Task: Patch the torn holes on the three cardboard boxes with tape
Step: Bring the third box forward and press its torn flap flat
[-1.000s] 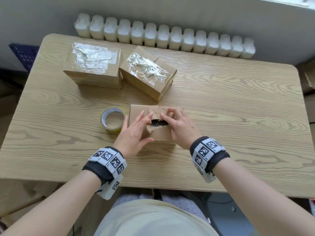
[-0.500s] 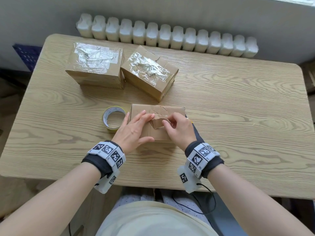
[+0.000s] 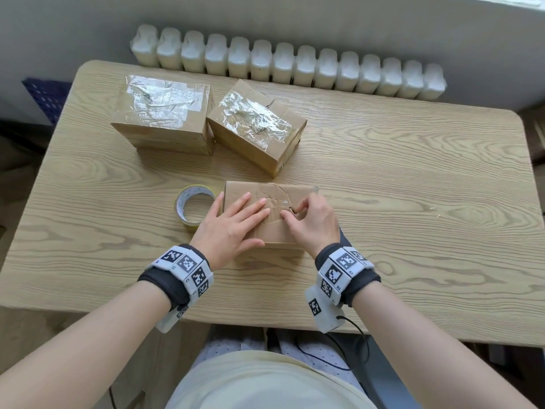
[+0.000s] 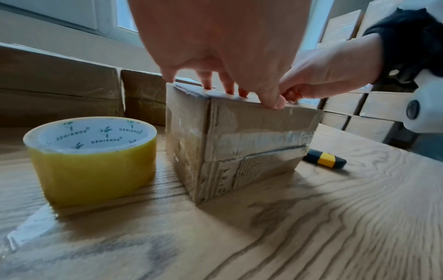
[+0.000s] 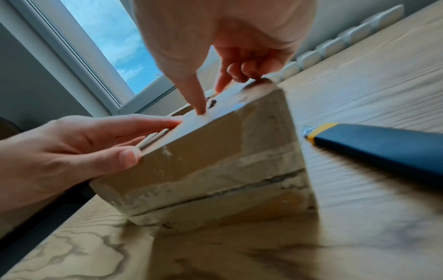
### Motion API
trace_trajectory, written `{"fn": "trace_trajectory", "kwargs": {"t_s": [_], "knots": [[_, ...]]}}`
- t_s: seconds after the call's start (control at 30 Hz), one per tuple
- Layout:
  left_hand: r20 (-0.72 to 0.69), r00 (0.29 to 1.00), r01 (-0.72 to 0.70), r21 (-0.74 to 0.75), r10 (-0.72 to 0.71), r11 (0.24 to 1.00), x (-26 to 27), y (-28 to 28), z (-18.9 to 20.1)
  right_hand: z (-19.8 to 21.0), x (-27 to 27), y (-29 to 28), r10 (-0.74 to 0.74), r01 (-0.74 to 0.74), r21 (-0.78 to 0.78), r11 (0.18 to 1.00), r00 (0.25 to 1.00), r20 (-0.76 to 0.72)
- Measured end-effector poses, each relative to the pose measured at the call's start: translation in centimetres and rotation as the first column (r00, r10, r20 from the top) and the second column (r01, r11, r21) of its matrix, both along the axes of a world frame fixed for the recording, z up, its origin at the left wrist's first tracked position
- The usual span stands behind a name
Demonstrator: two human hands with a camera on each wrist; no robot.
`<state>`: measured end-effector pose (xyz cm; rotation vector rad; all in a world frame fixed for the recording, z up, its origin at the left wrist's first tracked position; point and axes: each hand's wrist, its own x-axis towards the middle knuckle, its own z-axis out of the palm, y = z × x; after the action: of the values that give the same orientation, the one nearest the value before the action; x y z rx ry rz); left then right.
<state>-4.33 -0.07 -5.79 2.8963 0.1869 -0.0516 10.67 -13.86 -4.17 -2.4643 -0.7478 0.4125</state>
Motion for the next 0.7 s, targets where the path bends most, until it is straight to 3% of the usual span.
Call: {"fn": "trace_trajectory", "kwargs": {"t_s": [0.07,0.13,0.23,0.33,0.43,0.6,0.7], "knots": [[0.013,0.999,0.037,0.036,-0.037,0.999,0.1,0.1,0.0,-0.3,0.5,-0.7,0.054,-0.063,0.096,0.993,0.993,0.101],[0.011,0.997,0.081,0.058,-0.082,0.995,0.2,0.1,-0.1,-0.8,0.6,-1.2,0.222,-0.267,0.160,0.950,0.942,0.251],[-0.009,0.995,0.104,0.054,-0.104,0.993,0.3,0.1,-0.4,-1.9,0.8,-2.1,0.483,-0.567,0.055,0.822,0.744,0.461],[-0.019,0.996,0.093,0.043,-0.093,0.995,0.2,0.3,-0.7,-2.5,1.1,-3.3,0.597,-0.648,-0.078,0.757,0.639,0.486],[-0.037,0.995,0.089,0.051,-0.087,0.995,0.2,0.4,-0.8,-2.7,1.0,-3.9,0.637,-0.657,-0.106,0.746,0.658,0.401],[-0.040,0.997,0.074,0.062,-0.072,0.995,0.2,0.3,-0.9,-2.2,0.8,-3.7,0.556,-0.573,0.025,0.819,0.804,0.208],[-0.029,0.998,0.066,0.062,-0.064,0.996,0.2,0.1,-1.0,-1.9,0.0,-3.2,0.661,-0.658,-0.110,0.745,0.705,0.256]]}}
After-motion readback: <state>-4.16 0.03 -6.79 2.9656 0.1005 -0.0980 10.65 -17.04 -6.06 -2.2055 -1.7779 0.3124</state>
